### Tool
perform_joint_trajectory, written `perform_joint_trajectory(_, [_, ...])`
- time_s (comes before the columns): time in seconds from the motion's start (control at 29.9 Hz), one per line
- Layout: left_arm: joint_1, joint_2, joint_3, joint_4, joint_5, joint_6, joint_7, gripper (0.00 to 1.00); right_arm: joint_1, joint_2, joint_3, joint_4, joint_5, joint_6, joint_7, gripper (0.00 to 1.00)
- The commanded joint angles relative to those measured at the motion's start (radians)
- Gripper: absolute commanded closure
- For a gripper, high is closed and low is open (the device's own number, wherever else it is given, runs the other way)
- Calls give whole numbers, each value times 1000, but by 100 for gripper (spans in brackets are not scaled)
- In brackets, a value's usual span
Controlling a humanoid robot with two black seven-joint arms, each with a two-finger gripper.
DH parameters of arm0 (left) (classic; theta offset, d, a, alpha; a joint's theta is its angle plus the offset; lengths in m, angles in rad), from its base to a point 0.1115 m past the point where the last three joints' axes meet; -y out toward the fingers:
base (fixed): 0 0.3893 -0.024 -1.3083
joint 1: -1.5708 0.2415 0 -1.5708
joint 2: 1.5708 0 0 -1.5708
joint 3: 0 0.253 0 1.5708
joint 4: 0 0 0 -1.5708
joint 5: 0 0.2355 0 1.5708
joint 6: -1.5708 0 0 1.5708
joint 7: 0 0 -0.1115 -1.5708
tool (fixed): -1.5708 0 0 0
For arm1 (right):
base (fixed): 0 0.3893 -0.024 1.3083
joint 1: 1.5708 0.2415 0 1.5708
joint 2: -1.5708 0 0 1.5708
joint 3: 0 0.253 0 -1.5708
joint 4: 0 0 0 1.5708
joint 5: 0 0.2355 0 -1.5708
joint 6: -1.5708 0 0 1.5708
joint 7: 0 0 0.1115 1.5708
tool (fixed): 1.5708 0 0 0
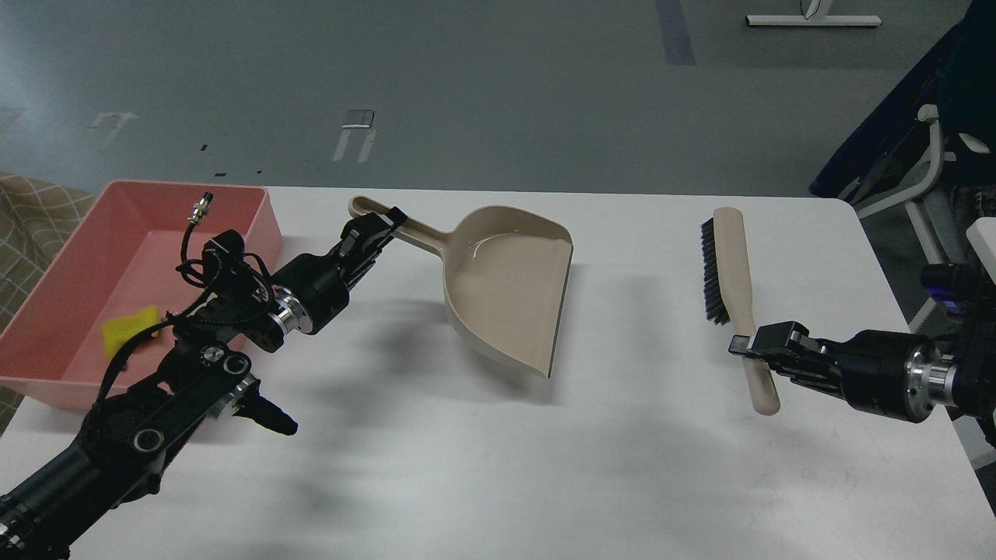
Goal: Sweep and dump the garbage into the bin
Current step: 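Lower the dustpan back onto the table with the left gripper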
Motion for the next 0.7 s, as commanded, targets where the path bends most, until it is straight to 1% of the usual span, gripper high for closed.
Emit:
perform_joint_trajectory(0.0, [11, -24, 0, 12, 0, 0, 0, 100, -2, 0, -1, 2, 0, 0, 0, 100])
perform_joint_trajectory(0.37, [35, -60, -1, 51, 8, 8, -1, 100, -3, 0, -1, 2, 0, 0, 0, 100])
perform_joint_trajectory(0.67, [38, -69, -1, 57, 8, 8, -1, 100, -3, 0, -2, 3, 0, 0, 0, 100])
